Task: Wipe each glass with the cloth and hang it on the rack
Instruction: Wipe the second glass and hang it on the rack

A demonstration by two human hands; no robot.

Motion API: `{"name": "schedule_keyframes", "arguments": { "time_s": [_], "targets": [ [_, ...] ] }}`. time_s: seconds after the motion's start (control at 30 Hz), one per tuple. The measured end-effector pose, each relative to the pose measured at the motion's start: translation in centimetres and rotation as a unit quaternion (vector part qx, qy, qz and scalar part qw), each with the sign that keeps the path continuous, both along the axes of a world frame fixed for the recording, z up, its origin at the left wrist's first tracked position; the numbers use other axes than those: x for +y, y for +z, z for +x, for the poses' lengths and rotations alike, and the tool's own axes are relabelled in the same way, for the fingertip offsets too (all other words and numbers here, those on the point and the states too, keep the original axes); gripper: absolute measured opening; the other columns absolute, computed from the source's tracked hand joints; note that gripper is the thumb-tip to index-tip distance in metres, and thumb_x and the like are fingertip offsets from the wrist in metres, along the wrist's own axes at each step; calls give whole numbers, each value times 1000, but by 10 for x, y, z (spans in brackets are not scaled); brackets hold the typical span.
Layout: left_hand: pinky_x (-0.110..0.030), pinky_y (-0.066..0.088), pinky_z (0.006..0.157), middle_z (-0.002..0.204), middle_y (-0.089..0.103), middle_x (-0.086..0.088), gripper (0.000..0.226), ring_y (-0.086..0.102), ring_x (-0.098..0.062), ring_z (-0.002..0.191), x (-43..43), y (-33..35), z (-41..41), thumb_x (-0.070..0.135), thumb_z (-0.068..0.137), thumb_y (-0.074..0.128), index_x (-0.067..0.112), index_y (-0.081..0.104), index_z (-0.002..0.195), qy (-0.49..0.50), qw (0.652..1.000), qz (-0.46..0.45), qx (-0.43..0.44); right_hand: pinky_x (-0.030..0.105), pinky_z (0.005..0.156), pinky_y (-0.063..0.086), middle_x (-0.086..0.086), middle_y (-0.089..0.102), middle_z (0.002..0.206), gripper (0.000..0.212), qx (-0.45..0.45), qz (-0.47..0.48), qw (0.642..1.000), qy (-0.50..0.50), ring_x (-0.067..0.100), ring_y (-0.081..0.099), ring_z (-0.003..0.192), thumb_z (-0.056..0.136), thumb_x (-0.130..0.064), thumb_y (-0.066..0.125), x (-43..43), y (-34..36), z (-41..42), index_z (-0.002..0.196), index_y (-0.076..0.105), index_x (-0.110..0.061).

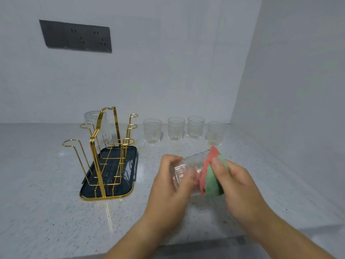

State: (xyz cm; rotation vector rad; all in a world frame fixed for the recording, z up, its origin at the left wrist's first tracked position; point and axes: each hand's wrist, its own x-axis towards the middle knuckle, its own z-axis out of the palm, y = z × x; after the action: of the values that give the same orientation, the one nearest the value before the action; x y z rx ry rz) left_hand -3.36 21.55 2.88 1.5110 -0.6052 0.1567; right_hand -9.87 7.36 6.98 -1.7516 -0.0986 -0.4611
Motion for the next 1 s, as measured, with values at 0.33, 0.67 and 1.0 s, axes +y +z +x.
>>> {"name": "schedule_keyframes", "arguments": {
  "time_s": [0.33,0.67,1.0],
  "targets": [
    [-23,38,38,65,64,-5,66,54,-17,48,13,23,-14,72,98,41,15,74,93,-157,924,-80,340,9,57,47,-12,67,59,28,0,-23,997,74,-3,62,54,94,-27,47,15,16,-14,75,62,-14],
    [-18,50,80,114,54,12,51,58,0,97,33,-13,1,55,91,67,29,44,129,35,957,167,-233,36,90,59,12,80,94,48,112,69,991,25,25,77,93,99,-42,52,8,13,-3,97,76,-1],
    [-27,52,41,70,66,-9,66,61,-18,55,21,17,-16,66,100,46,4,64,113,-180,920,-88,336,13,57,47,-6,67,62,38,-13,-33,998,50,3,61,55,93,-36,46,19,10,-14,78,62,-5]
  ]
}}
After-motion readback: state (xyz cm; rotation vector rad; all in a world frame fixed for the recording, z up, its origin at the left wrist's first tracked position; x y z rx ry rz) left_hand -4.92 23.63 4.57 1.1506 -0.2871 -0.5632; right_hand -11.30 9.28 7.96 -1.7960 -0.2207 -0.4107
